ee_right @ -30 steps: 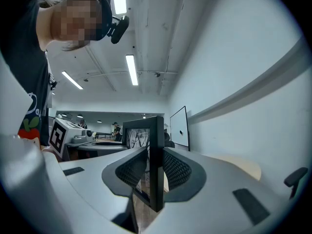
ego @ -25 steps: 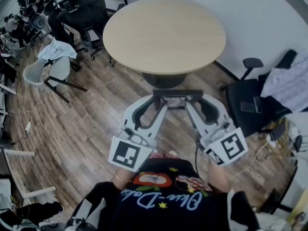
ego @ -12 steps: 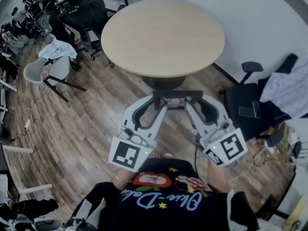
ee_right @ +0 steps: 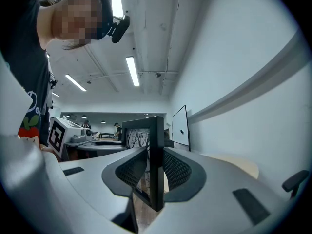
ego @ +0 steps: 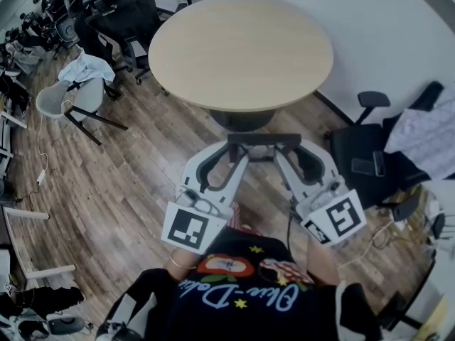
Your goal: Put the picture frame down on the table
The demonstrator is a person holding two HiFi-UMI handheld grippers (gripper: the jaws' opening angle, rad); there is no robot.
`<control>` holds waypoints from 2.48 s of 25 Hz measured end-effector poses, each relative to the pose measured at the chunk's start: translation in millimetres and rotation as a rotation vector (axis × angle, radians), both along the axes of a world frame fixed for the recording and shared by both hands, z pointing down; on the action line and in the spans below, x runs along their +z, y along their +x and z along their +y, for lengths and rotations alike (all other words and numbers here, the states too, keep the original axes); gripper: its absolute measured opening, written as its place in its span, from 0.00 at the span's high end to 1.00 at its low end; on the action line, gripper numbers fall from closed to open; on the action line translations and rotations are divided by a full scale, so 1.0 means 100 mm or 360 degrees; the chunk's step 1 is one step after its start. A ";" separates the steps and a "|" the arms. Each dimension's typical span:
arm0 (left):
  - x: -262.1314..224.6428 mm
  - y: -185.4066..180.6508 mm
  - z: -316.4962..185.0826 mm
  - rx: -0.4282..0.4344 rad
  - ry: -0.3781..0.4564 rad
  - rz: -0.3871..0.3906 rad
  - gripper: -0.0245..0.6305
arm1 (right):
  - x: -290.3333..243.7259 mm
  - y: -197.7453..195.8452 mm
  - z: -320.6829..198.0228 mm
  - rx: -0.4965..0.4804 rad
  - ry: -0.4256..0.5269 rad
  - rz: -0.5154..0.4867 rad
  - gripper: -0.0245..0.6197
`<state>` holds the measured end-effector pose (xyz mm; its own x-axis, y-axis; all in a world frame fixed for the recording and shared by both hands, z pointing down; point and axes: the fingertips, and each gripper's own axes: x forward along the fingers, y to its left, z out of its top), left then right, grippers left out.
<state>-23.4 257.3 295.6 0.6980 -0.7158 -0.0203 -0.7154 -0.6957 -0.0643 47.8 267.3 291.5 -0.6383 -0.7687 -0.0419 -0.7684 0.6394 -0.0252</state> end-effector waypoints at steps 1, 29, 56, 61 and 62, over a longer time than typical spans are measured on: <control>0.01 0.00 0.00 0.0000 0.0001 -0.0001 0.79 | 0.01 0.00 0.00 0.0000 -0.0002 -0.0003 0.84; -0.01 0.19 -1.10 0.0108 0.0006 -0.0027 0.79 | 0.00 0.18 -1.06 0.0099 -0.0017 0.0007 0.84; -0.03 -0.12 -2.56 0.0214 0.0012 0.0061 0.79 | -0.06 -0.14 -2.46 0.0221 -0.0024 0.0094 0.84; 0.05 -0.13 -2.64 0.0236 -0.0014 0.0062 0.79 | 0.01 -0.16 -2.54 0.0246 -0.0049 0.0094 0.84; 0.06 -0.14 -2.67 0.0239 -0.0021 0.0066 0.79 | 0.02 -0.17 -2.57 0.0248 -0.0054 0.0097 0.84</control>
<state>-37.8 -10.0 301.1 0.7960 -0.6038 -0.0427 -0.6050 -0.7958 -0.0270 30.7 9.9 293.6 -0.5117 -0.8589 0.0209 -0.8590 0.5119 0.0049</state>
